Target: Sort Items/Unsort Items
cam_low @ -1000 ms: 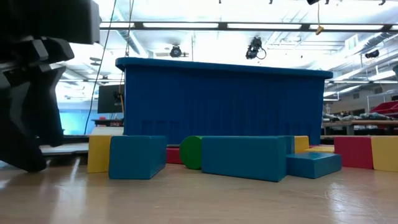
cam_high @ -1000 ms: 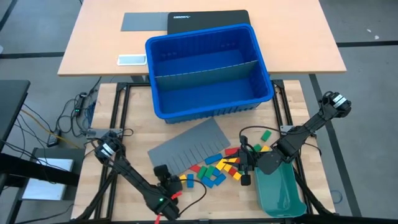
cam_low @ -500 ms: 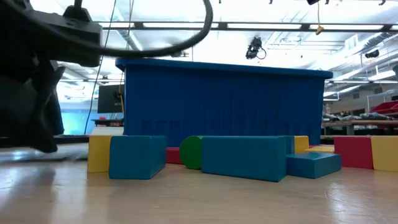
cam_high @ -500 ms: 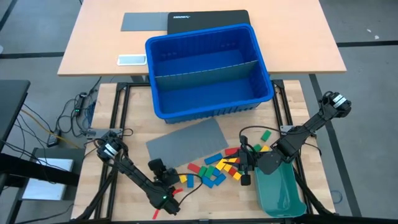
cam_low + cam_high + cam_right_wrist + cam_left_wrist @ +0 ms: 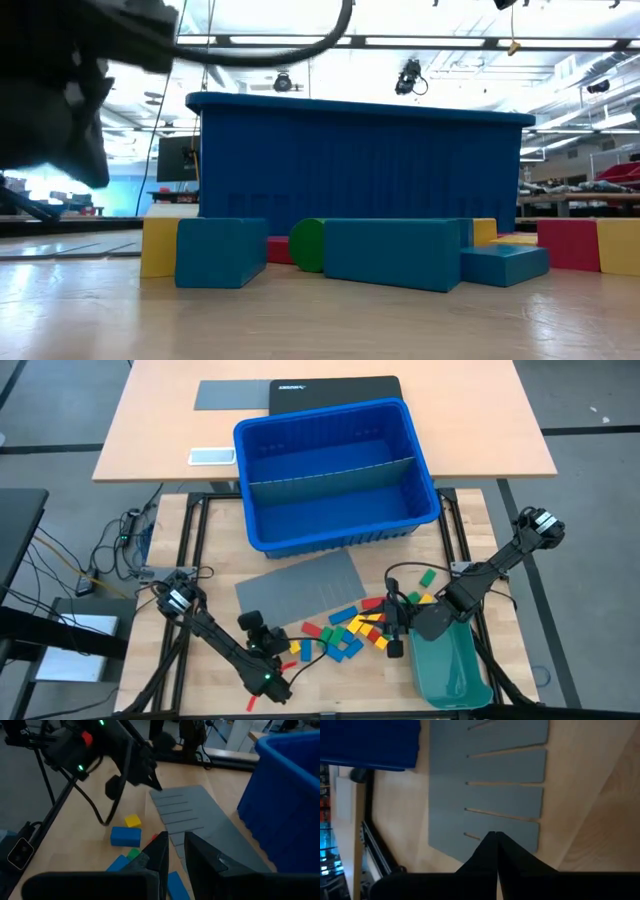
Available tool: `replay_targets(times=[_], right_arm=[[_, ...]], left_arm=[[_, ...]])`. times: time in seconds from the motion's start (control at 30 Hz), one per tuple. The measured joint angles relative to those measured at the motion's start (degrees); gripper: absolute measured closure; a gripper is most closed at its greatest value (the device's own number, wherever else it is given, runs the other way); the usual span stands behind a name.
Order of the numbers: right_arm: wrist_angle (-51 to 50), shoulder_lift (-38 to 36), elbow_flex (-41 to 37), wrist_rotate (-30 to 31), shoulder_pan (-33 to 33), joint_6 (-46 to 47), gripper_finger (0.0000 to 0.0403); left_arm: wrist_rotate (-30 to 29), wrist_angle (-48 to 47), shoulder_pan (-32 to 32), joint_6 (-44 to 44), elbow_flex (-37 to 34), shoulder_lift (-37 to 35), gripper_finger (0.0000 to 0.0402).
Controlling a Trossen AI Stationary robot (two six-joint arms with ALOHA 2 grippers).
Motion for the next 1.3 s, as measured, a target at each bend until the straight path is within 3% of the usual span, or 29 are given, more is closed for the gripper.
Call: replay_targets(times=[0.2,0.37,0.53,0.63,0.77,0.97,1.17,1.3], right_arm=[[-10.34,0.0,-0.02,3.4,-1.73,9.62,0.0343],[-17.91,0.0,-0.04,4.47,-4.73,16.87,0.0353],[-18.3,-0.02,-1.9,4.25,-8.27,18.2,0.0387],[-14.98,-0.02,-5.98,2.11,-10.77,18.43,0.0399],[-3.15,-0.02,-14.27,-4.76,-14.53,18.32,0.0396],[13.14,0.0,-22.35,-8.39,-18.74,17.84,0.0399],[14.84,0.0,-22.91,-11.85,-23.79,14.84,0.0401],[15.3,0.77,-22.89,-14.33,-26.79,13.52,0.0401]], left_arm=[[-1.69,4.29,-1.29,-2.92,1.0,-2.67,0.04],[-2.57,14.65,-3.07,-5.22,-2.92,-8.16,0.04],[-1.96,23.81,-4.11,-11.75,-8.34,-13.56,0.0401],[1.45,29.74,-4.62,-14.56,-12.34,-16.74,0.0401],[2.42,37.81,-6.54,-18.35,-19.56,-21.98,0.0401],[-5.03,55.68,-10.58,-29.33,-34.4,-31.41,0.0401],[-4.87,75.32,-11.29,-31.21,-44.09,-33.06,0.0381],[-4.33,77.6,-11.29,-29.53,-45.01,-33.0,0.036]])
